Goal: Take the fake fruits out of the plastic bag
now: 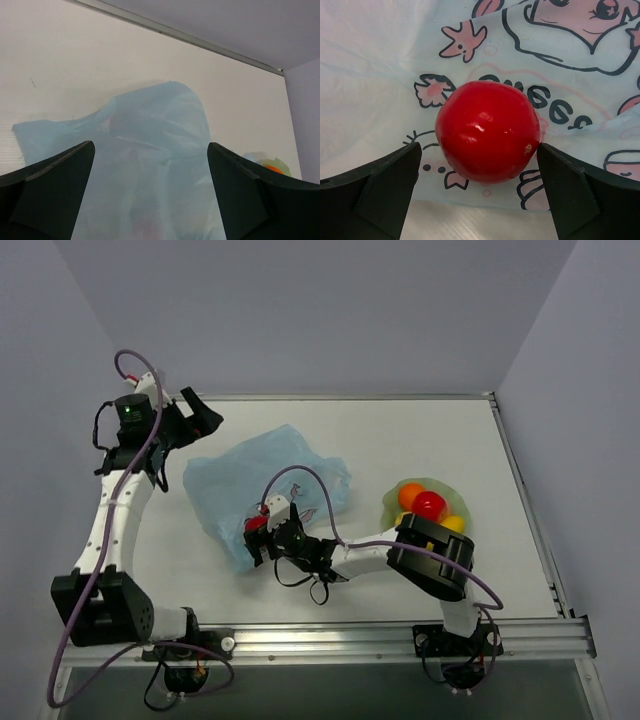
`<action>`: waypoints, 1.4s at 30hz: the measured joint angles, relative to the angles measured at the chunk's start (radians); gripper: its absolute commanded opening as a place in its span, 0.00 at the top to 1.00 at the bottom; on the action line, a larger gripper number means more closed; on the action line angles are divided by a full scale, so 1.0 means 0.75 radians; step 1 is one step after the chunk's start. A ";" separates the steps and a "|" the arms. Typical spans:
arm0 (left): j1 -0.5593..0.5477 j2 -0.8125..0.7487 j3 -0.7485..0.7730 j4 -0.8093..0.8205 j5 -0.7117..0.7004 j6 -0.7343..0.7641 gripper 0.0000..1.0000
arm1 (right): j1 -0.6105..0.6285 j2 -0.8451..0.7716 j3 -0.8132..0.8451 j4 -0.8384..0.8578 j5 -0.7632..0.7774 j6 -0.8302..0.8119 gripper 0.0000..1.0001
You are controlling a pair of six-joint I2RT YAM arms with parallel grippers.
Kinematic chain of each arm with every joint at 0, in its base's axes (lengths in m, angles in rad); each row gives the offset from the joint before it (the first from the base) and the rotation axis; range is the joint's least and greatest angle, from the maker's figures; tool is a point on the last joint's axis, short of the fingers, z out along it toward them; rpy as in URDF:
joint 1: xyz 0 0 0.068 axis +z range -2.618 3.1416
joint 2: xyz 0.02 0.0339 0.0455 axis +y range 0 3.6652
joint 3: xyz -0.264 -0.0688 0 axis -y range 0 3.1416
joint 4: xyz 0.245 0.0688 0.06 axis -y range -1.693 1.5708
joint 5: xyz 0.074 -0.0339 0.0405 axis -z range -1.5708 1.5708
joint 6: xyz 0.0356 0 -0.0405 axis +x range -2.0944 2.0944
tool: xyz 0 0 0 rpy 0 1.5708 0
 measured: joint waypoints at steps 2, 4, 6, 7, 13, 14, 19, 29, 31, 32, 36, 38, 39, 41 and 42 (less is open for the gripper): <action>-0.013 -0.134 -0.041 -0.024 -0.051 0.009 0.06 | 0.000 0.012 0.006 -0.001 0.001 -0.001 0.13; -0.028 -0.270 -0.091 -0.055 -0.093 0.022 0.06 | 0.000 0.012 0.012 -0.001 0.007 -0.001 0.22; -0.051 -0.412 -0.173 -0.082 -0.125 0.032 0.06 | 0.000 0.012 0.020 0.006 0.014 -0.003 0.32; -0.064 -0.492 -0.224 -0.101 -0.137 0.035 0.06 | 0.000 0.012 0.020 0.011 0.019 -0.002 0.45; -0.140 -0.987 -0.525 -0.341 -0.193 0.062 0.06 | 0.007 0.011 0.019 0.031 0.068 -0.006 0.66; -0.141 -1.057 -0.551 -0.394 -0.200 0.066 0.06 | 0.011 0.009 0.016 0.034 0.080 -0.007 0.66; -0.148 -1.301 -0.531 -0.641 -0.217 0.094 0.06 | 0.043 -0.105 -0.049 0.006 0.119 -0.020 0.67; -0.172 -1.348 -0.461 -0.727 -0.211 0.138 0.06 | 0.064 -0.783 -0.219 -0.197 0.237 -0.023 0.67; -0.172 -1.376 -0.471 -0.715 -0.197 0.141 0.06 | 0.064 -0.959 -0.285 -0.311 0.337 -0.013 0.67; -0.172 -1.392 -0.482 -0.705 -0.187 0.144 0.06 | 0.063 -1.049 -0.313 -0.378 0.407 -0.007 0.67; -0.199 -1.458 -0.536 -0.669 -0.153 0.158 0.06 | 0.009 -1.385 -0.393 -0.651 0.689 0.081 0.68; -0.233 -1.488 -0.566 -0.651 -0.150 0.159 0.06 | -0.099 -1.525 -0.421 -0.777 0.794 0.138 0.69; -0.250 -1.499 -0.577 -0.647 -0.150 0.159 0.06 | -0.173 -1.580 -0.431 -0.826 0.819 0.156 0.69; -0.281 -1.522 -0.597 -0.635 -0.153 0.159 0.06 | -0.338 -1.641 -0.434 -0.905 0.839 0.175 0.68; -0.293 -1.533 -0.603 -0.633 -0.157 0.159 0.06 | -0.400 -1.633 -0.426 -0.928 0.826 0.178 0.67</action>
